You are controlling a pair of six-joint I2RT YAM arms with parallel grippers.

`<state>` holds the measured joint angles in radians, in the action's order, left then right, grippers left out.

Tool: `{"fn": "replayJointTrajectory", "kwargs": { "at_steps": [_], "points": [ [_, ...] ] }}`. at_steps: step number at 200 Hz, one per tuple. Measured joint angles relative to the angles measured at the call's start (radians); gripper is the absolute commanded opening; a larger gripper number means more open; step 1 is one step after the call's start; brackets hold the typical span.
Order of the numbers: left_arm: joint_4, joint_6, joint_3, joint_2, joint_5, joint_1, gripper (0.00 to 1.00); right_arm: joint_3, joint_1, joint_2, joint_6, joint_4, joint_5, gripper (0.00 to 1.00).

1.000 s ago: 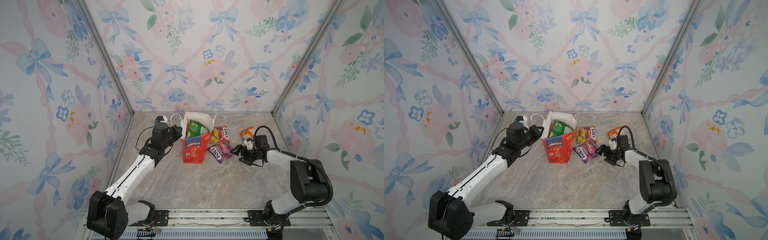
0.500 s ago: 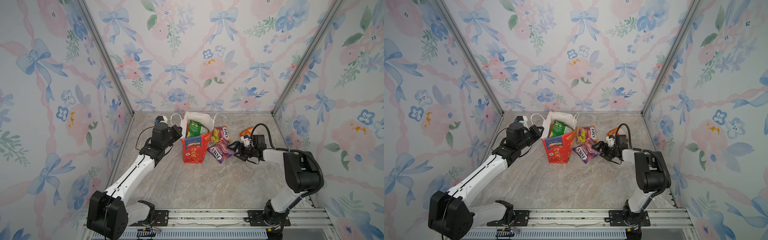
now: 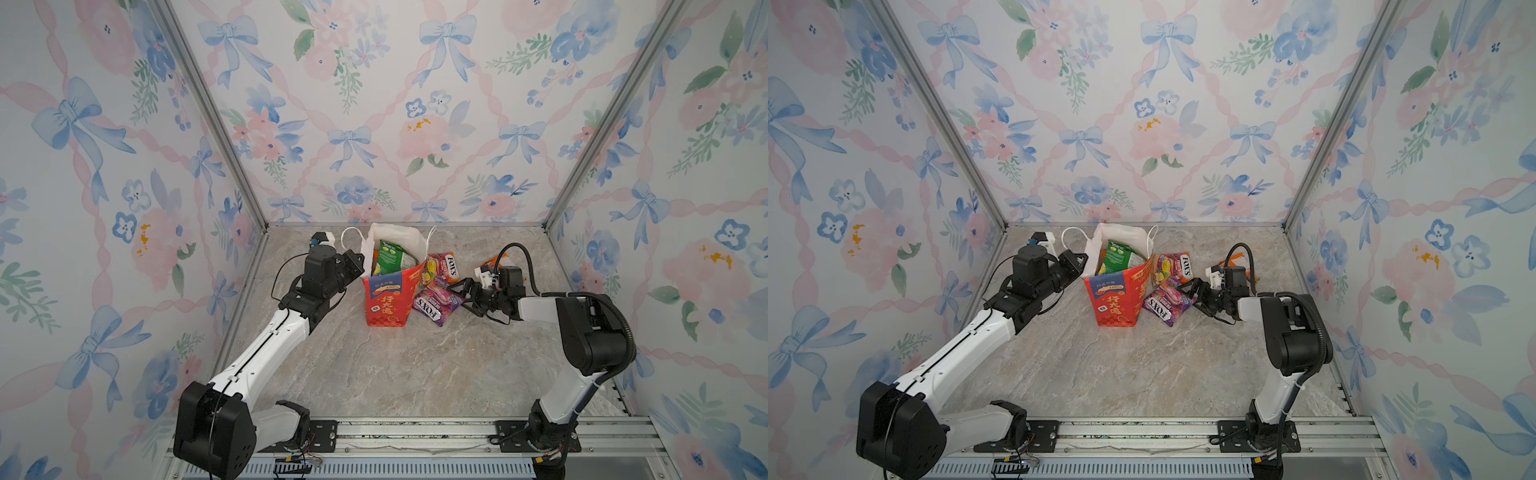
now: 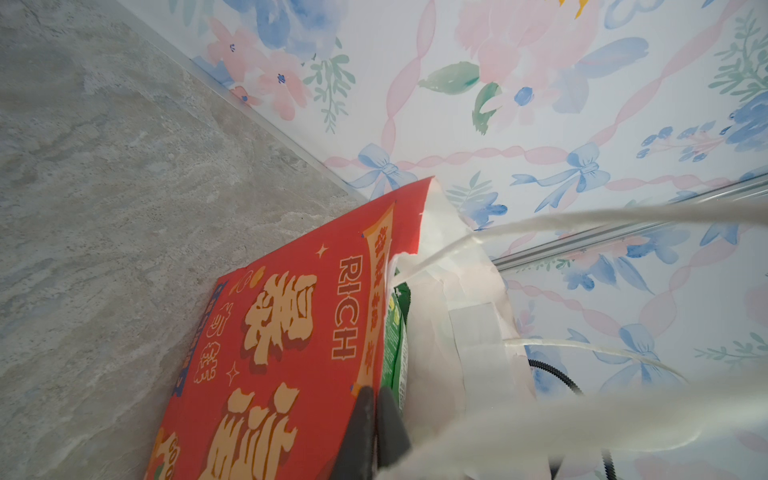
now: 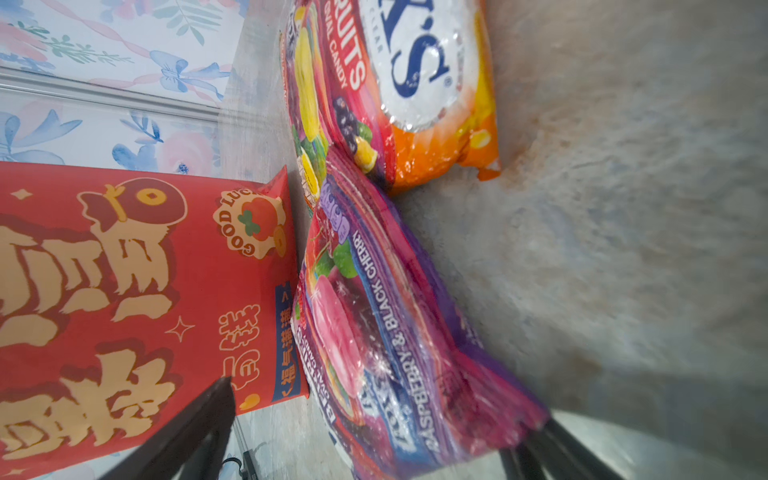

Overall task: Place the snacks into the paper bag
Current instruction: 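Move the open right gripper down over the purple Fox's berries packet, then lower the right gripper and close it on the purple berries packet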

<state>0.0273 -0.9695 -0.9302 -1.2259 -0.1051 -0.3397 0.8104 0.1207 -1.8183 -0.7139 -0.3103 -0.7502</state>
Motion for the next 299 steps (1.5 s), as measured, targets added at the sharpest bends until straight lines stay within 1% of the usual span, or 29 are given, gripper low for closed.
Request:
{"fn": "replayJointTrajectory", "kwargs": {
  "at_steps": [46,104,133,211,242,286,299],
  "points": [
    [0.0,0.0,0.0,0.0,0.0,0.0,0.07,0.011,0.0,-0.042,-0.026,-0.058,-0.005,0.81],
    [0.0,0.0,0.0,0.0,0.0,0.0,0.07,0.013,0.0,-0.05,-0.014,-0.031,0.021,0.54],
    [0.0,0.0,0.0,0.0,0.0,0.0,0.07,0.013,0.0,-0.05,-0.013,0.001,0.031,0.44],
    [0.0,0.0,0.0,0.0,0.0,0.001,0.07,0.012,0.0,-0.05,0.0,0.046,0.04,0.25],
    [0.0,0.0,0.0,0.0,0.0,0.001,0.07,0.012,0.0,-0.05,-0.003,0.055,0.04,0.19],
    [0.0,0.0,0.0,0.0,0.0,0.001,0.07,0.012,0.0,-0.05,-0.005,0.056,0.039,0.01],
    [0.0,0.0,0.0,0.0,0.0,0.001,0.07,0.012,0.0,-0.05,-0.002,0.056,0.039,0.0]
  ]
}}
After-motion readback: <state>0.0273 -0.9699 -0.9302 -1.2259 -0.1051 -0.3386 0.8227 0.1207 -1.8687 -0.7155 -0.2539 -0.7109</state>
